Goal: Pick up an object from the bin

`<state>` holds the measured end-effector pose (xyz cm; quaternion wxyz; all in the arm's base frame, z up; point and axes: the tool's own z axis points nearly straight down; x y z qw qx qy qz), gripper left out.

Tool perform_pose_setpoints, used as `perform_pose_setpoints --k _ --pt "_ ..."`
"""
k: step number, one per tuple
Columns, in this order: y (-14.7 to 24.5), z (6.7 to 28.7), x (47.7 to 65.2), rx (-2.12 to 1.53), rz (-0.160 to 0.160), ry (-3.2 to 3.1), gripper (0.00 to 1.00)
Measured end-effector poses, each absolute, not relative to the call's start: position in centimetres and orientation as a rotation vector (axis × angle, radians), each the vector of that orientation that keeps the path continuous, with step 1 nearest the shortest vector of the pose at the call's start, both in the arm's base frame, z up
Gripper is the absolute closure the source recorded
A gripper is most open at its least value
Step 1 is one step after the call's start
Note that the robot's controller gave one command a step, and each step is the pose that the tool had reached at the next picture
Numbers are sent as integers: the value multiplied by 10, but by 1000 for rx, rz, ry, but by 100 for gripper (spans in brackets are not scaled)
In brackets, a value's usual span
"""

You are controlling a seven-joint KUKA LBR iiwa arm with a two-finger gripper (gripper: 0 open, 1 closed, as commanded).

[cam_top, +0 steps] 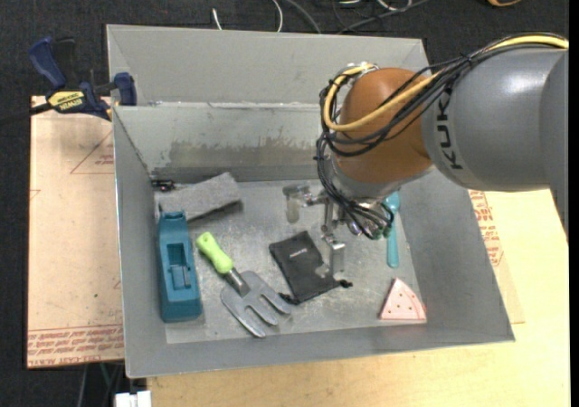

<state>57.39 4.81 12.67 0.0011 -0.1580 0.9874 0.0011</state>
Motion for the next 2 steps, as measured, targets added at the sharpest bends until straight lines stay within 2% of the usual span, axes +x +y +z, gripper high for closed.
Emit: perform_pose_setpoints --k 1,2 --pt "48 66 586 -513 7 3096 0" --pt "47 71 586 -604 4 3070 100"
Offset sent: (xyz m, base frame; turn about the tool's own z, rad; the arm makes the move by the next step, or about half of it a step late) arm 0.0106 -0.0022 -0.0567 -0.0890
